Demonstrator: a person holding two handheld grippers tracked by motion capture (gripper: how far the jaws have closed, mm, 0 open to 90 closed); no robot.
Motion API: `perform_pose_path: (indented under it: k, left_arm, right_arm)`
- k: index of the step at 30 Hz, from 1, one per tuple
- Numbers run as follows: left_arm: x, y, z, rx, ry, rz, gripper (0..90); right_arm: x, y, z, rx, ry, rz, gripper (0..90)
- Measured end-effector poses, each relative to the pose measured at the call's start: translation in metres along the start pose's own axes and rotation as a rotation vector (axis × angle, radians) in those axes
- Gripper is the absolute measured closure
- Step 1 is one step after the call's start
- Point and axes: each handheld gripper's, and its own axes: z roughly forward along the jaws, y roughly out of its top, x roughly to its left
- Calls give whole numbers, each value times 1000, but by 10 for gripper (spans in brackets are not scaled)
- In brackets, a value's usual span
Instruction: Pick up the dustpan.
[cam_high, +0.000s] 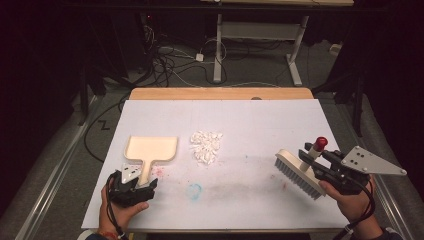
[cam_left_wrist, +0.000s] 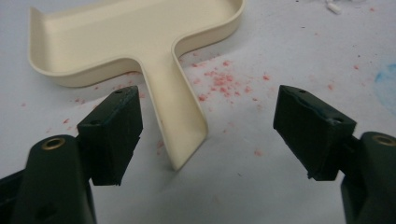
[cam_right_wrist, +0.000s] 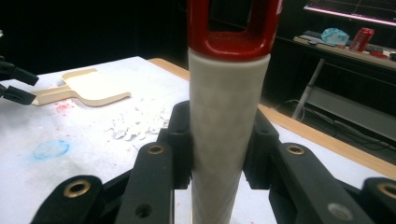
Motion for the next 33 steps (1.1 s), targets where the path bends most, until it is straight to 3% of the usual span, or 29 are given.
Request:
perform_pose_path:
  k: [1, 4, 5, 7, 10, 14, 18, 19, 20, 22, 25, 33]
  left_arm:
    - [5, 6, 9, 48, 27, 9, 239]
    - [16, 11, 20, 72, 15, -20, 291]
    - [29, 16, 29, 97, -10, -81, 319]
    - [38, 19, 39, 108, -23, -121, 340]
    - [40, 26, 46, 116, -10, -85, 366]
    - [42, 29, 49, 125, -13, -94, 386]
    - [41, 28, 48, 114, -16, -93, 544]
    - [41, 28, 48, 112, -13, -89, 544]
    - [41, 28, 47, 111, -12, -89, 625]
    - [42, 29, 48, 116, -21, -70, 630]
    - [46, 29, 47, 116, -45, -79, 633]
    - [44, 29, 40, 128, -41, -33, 635]
  right_arm:
    - [0, 0, 0, -1, -1, -3, 699]
    - [-1, -1, 0, -1, -4, 5, 699]
    - [-1, -1, 1, 2, -6, 4, 699]
    - [-1, -2, 1, 2, -7, 2, 699]
    - [-2, -2, 2, 5, -5, 12, 699]
    - [-4, -5, 4, 8, 14, 33, 699]
    - [-3, -6, 7, 20, 20, 31, 699]
    - [-3, -6, 7, 20, 20, 31, 699]
    - [-3, -6, 7, 21, 27, 33, 699]
    - [-4, -7, 7, 21, 34, 40, 699]
    - [-6, -9, 8, 26, 38, 52, 699]
    - [-8, -10, 9, 23, 30, 50, 699]
